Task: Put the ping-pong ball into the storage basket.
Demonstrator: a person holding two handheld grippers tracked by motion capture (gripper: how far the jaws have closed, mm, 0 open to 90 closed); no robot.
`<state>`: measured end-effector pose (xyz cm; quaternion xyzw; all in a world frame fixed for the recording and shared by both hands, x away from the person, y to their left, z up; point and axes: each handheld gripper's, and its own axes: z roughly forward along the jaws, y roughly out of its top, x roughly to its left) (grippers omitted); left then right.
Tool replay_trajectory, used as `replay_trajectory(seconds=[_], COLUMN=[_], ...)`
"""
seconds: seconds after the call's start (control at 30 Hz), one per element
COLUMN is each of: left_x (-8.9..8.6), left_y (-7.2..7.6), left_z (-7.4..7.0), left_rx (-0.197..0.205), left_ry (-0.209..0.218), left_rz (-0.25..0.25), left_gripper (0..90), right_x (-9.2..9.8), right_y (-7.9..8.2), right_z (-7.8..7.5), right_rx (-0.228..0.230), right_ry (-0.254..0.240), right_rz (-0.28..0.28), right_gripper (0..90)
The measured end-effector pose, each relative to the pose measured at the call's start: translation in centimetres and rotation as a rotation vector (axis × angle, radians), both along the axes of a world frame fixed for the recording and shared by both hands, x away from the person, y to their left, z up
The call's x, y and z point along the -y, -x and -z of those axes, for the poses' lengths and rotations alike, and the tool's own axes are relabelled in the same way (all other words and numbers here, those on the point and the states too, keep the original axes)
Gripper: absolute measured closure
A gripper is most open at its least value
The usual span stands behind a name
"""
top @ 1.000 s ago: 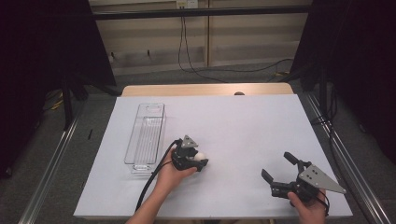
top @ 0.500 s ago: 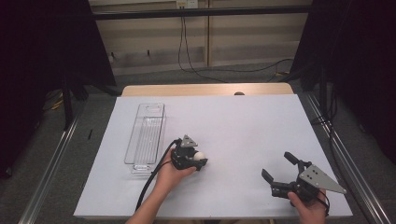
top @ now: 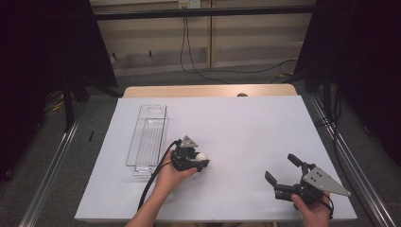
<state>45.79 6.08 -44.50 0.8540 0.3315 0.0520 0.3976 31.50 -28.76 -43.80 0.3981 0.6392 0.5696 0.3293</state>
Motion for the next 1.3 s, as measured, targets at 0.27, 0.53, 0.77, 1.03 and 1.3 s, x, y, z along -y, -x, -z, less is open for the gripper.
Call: replay_trajectory(seconds=[0.27,0.53,0.77,1.03,1.3], left_x=[-0.2,-0.5,-0.9,-1.1,-1.3], left_y=[0.1,0.0,0.1,0.1,0.0], left_z=[-0.4,-0.7,-1.1,-1.4,-2.0], left_rx=[-0.006,-0.013,-0.014,-0.014,-0.014], left_ry=[-0.006,0.001,0.02,0.022,0.018], left_rz=[-0.007,-0.007,-0.007,-0.007,-0.006], left_gripper=[51.0,51.0,51.0,51.0,51.0], right_x=[0.0,0.0,0.0,0.0,-0.1], right_y=[0.0,0.0,0.0,-0.1,-0.1], right_z=[0.0,0.0,0.0,0.1,0.1], right_rx=[0.002,0.002,0.0,0.003,0.0], right_ry=[0.002,0.001,0.001,0.0,-0.003], right_rz=[0.0,0.004,-0.003,0.001,-0.004], right_gripper=[1.3,1.3,1.4,1.4,1.4])
